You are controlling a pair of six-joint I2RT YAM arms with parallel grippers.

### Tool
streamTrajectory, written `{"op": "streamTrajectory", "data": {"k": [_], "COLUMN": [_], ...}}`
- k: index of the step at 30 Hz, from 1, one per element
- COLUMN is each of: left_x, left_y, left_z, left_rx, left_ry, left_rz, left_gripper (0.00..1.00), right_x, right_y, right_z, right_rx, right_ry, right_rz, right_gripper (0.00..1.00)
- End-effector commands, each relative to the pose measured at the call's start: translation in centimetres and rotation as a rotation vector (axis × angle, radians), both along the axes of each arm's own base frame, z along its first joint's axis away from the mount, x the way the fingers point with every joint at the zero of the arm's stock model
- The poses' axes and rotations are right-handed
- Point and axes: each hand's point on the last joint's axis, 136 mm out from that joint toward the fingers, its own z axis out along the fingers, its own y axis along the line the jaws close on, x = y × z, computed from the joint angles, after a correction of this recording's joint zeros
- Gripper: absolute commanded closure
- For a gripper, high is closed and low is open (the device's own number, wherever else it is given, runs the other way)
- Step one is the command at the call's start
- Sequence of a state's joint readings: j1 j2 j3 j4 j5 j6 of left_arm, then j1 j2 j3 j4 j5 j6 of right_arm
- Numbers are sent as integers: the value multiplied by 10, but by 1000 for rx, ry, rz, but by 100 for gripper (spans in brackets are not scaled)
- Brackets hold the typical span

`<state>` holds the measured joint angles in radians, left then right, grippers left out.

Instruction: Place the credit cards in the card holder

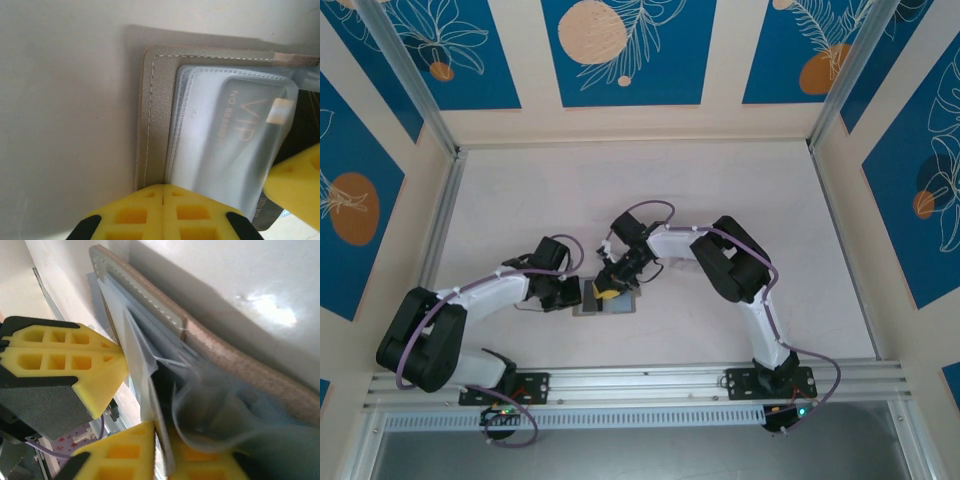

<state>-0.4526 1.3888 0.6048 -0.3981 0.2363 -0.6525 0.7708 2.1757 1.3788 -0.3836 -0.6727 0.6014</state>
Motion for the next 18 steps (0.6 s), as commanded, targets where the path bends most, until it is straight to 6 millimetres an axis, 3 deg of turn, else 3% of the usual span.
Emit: {"op": "streamTrajectory", "data": {"k": [1,6,12,14,18], "left_x": [-9,-10,-13,-13,-14], "left_y": [13,14,16,15,16], "left_z": [-20,-24,-26,-26,-27], "left_rx": [70,73,80,80,83], "left_ry": [39,44,51,49,53], "left_rz": [6,7,5,4,3], "left_gripper": [94,94,94,94,94], "right_x": [-7,-2,3,4,8], "right_y": [-14,-38,-55,-54,-48], "right_z": [-14,2,2,4,9], "right_rx": [-132,-183,-302,-306,-358], "right_ry": [-48,-85,-141,-160,-241], "right_rz": [-20,-37,-48,-53,-34], "right_gripper": [74,67,67,73,99]}}
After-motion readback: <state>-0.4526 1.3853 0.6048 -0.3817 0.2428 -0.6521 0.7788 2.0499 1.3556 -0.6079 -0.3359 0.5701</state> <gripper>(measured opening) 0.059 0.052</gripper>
